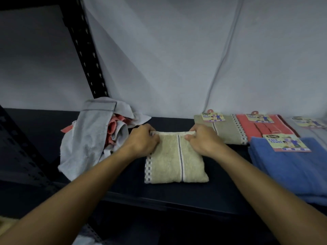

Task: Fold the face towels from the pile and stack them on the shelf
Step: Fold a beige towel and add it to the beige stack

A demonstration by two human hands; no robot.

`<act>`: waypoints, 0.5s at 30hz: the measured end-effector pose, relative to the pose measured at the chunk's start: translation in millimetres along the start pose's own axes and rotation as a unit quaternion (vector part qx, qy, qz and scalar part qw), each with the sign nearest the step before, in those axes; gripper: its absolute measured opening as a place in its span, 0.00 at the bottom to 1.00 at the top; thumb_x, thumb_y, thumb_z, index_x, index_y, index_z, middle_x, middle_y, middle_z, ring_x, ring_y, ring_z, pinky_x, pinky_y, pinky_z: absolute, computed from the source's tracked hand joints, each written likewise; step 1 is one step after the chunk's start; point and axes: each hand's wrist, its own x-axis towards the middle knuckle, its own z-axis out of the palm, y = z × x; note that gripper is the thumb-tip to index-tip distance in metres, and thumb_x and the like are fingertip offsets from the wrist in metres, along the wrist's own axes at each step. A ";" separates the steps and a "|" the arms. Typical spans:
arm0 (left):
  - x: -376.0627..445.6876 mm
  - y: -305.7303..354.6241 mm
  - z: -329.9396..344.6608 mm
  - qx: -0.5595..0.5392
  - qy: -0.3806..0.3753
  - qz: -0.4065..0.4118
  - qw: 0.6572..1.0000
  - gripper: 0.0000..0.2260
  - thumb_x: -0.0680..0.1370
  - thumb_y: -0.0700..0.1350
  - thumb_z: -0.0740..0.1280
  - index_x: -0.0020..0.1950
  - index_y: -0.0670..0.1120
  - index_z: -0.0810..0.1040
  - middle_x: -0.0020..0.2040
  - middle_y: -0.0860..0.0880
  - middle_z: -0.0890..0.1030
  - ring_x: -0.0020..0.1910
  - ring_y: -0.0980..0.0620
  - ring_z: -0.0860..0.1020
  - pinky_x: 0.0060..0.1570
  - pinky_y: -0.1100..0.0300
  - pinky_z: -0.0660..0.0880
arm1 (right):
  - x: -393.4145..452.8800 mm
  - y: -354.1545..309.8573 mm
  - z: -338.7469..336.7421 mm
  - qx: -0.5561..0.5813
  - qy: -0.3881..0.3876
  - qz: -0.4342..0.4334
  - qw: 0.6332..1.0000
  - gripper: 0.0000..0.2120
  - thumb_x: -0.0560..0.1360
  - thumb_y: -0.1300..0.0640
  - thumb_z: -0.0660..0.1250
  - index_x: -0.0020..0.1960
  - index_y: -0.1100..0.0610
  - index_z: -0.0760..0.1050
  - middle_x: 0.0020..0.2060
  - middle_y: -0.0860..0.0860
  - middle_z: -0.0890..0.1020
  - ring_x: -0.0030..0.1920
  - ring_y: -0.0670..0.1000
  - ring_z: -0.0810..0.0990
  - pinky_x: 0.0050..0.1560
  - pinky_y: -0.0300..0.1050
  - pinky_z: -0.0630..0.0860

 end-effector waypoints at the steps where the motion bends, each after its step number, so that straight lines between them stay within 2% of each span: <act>1: 2.8 -2.3 4.8 0.013 0.003 -0.007 1.000 0.09 0.80 0.49 0.62 0.54 0.48 0.78 0.46 0.51 0.81 0.47 0.51 0.78 0.47 0.60 0.72 | 2.3 0.4 3.5 -0.021 0.000 0.005 1.000 0.16 0.80 0.49 0.62 0.64 0.55 0.72 0.58 0.52 0.78 0.57 0.54 0.77 0.54 0.47 0.74; 5: 10.3 -14.7 22.6 0.057 -0.002 -0.024 0.998 0.10 0.79 0.50 0.60 0.53 0.48 0.77 0.52 0.49 0.81 0.51 0.49 0.78 0.52 0.53 0.75 | 7.5 4.0 16.1 -0.115 0.019 -0.014 0.993 0.15 0.81 0.49 0.60 0.62 0.56 0.74 0.58 0.52 0.77 0.55 0.54 0.77 0.47 0.46 0.72; 7: 14.0 -18.4 27.9 0.075 -0.008 -0.025 0.997 0.10 0.79 0.50 0.59 0.53 0.47 0.77 0.55 0.47 0.80 0.53 0.47 0.77 0.54 0.51 0.75 | 8.8 5.9 22.0 -0.132 0.027 -0.031 0.990 0.14 0.81 0.50 0.59 0.61 0.57 0.74 0.58 0.53 0.75 0.54 0.54 0.76 0.47 0.46 0.72; 11: 19.8 -16.3 29.0 0.096 -0.024 -0.031 0.995 0.12 0.80 0.49 0.59 0.58 0.46 0.77 0.56 0.46 0.80 0.55 0.46 0.78 0.52 0.54 0.74 | 11.3 7.5 26.1 -0.133 0.026 -0.047 0.990 0.12 0.81 0.52 0.60 0.58 0.58 0.74 0.54 0.53 0.77 0.51 0.53 0.77 0.48 0.48 0.74; 15: 26.0 -14.1 24.5 0.104 -0.044 -0.028 0.993 0.11 0.80 0.50 0.60 0.55 0.46 0.78 0.54 0.47 0.82 0.52 0.48 0.79 0.52 0.55 0.75 | 12.4 7.1 25.1 -0.124 0.015 -0.047 0.991 0.09 0.81 0.55 0.60 0.58 0.58 0.73 0.52 0.54 0.78 0.47 0.53 0.77 0.42 0.46 0.72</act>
